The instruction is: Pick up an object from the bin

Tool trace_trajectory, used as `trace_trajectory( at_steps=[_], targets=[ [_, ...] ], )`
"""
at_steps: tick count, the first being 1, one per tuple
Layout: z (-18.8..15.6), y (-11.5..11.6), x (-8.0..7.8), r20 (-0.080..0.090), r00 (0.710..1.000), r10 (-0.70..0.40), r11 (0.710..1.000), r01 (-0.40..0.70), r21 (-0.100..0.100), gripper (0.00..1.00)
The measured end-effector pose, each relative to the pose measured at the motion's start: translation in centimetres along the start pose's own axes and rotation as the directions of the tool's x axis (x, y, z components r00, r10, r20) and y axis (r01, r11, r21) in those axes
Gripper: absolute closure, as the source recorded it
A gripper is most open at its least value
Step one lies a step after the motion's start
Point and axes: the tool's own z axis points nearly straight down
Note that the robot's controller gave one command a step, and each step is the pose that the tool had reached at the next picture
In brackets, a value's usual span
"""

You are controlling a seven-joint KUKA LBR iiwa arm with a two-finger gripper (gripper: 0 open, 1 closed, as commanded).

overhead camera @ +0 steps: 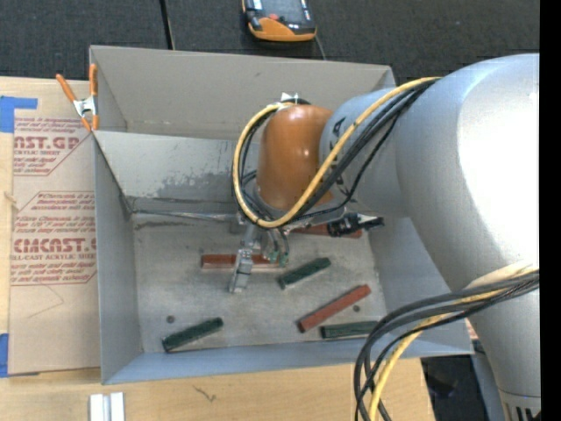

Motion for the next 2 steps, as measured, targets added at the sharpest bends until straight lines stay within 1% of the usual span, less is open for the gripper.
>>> trace_trajectory(
  at_steps=[1, 2],
  targets=[
    [-0.24, 0.67, 0.22, 0.000, 1.000, -0.013, 1.000, 0.013, 0.000, 0.00],
    [-0.05, 0.23, 0.01, 0.001, 1.000, -0.002, 1.000, 0.002, -0.001, 1.00]
  ],
)
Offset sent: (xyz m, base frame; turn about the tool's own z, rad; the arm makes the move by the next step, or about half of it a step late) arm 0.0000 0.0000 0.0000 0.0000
